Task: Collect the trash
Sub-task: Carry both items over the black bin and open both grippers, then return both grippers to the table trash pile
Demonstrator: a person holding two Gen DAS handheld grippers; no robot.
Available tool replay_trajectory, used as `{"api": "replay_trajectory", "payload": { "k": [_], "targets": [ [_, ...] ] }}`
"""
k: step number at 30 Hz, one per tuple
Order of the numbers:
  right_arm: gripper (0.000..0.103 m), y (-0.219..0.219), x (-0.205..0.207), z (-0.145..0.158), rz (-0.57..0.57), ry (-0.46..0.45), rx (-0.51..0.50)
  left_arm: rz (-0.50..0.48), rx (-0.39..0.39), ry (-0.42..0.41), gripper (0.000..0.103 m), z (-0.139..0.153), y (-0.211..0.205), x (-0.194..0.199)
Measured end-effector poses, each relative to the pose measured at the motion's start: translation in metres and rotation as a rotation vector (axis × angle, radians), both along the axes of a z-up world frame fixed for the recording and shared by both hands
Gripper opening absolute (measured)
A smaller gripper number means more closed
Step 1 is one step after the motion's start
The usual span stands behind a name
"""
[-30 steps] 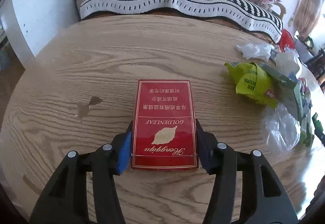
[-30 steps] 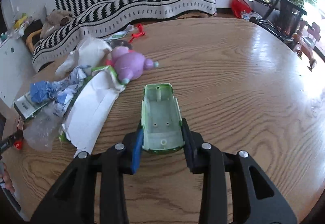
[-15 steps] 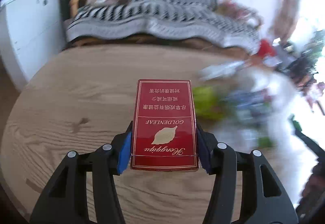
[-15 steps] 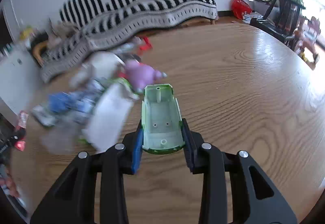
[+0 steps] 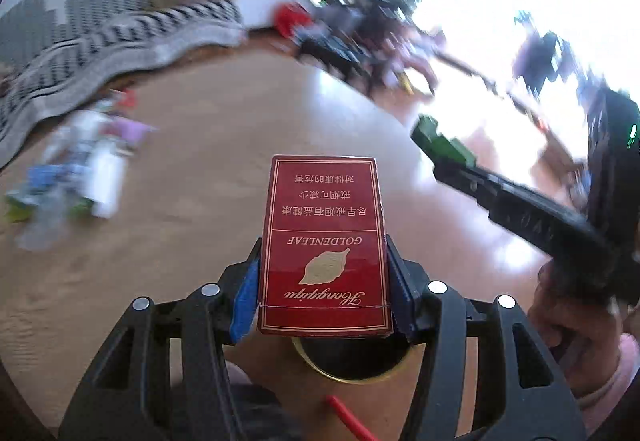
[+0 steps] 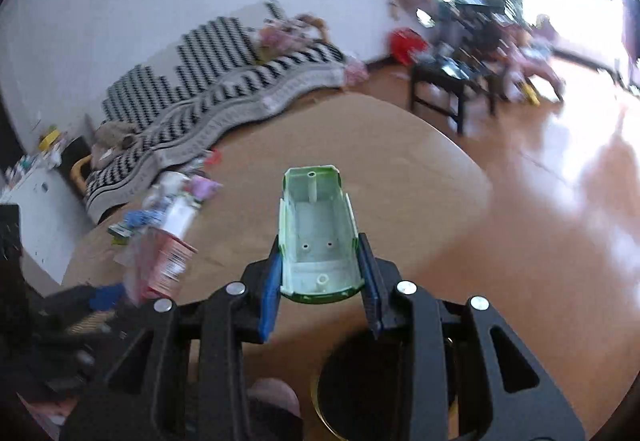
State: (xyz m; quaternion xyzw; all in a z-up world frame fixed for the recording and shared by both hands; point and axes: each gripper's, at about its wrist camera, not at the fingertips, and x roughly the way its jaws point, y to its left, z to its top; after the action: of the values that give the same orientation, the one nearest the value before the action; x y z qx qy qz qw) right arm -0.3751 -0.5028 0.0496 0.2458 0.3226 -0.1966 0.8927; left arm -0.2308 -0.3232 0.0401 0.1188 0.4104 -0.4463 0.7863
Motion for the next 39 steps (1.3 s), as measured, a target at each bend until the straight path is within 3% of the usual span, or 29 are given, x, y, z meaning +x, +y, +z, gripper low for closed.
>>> {"api": "replay_trajectory", "payload": {
  "k": [4, 6, 9, 12, 19, 20, 21, 22, 23, 25, 29, 34, 36, 39],
  "targets": [
    [0.034, -0.03, -0.025, -0.077, -0.06, 0.121, 0.175, -0.058, 0.103, 0.182, 0.054, -0.065, -0.053, -0.015],
    [0.034, -0.038, -0.035, -0.117, -0.081, 0.17, 0.259, -0.105, 0.186, 0.21, 0.054, -0.098, -0.073, -0.031],
    [0.034, -0.04, -0.044, -0.147, -0.092, 0.22, 0.279, -0.153, 0.261, 0.21, 0.054, -0.127, -0.082, -0.038],
    [0.034, -0.041, -0.047, -0.161, -0.09, 0.236, 0.307, -0.162, 0.301, 0.227, 0.054, -0.143, -0.083, -0.031],
    [0.034, -0.045, -0.038, -0.165, -0.086, 0.225, 0.386, -0.151, 0.276, 0.234, 0.055, -0.148, -0.095, -0.019],
    [0.035, -0.047, -0.04, -0.165, -0.095, 0.218, 0.409, -0.155, 0.268, 0.23, 0.056, -0.141, -0.078, -0.028],
    [0.035, -0.048, -0.04, -0.166, -0.107, 0.21, 0.435, -0.155, 0.263, 0.217, 0.064, -0.136, -0.072, -0.033],
    [0.044, -0.052, -0.04, -0.166, -0.119, 0.207, 0.459, -0.154, 0.254, 0.204, 0.086, -0.132, -0.068, -0.036],
    [0.068, -0.055, -0.042, -0.165, -0.135, 0.196, 0.481, -0.156, 0.235, 0.184, 0.096, -0.129, -0.065, -0.038],
    [0.096, -0.061, -0.048, -0.159, -0.156, 0.168, 0.482, -0.156, 0.198, 0.127, 0.097, -0.124, -0.058, -0.041],
    [0.096, -0.068, -0.057, -0.137, -0.21, 0.098, 0.417, -0.137, 0.162, 0.13, 0.097, -0.107, -0.049, -0.035],
    [0.096, -0.055, -0.044, -0.102, -0.19, 0.077, 0.155, -0.02, 0.024, 0.149, 0.097, -0.051, -0.013, -0.002],
    [0.096, -0.049, -0.027, -0.095, -0.15, 0.072, 0.12, 0.081, -0.003, 0.07, 0.097, -0.024, 0.02, 0.02],
    [0.096, -0.031, 0.015, -0.084, -0.085, 0.058, 0.112, 0.278, 0.027, -0.08, 0.097, 0.007, 0.077, 0.06]
  ]
}}
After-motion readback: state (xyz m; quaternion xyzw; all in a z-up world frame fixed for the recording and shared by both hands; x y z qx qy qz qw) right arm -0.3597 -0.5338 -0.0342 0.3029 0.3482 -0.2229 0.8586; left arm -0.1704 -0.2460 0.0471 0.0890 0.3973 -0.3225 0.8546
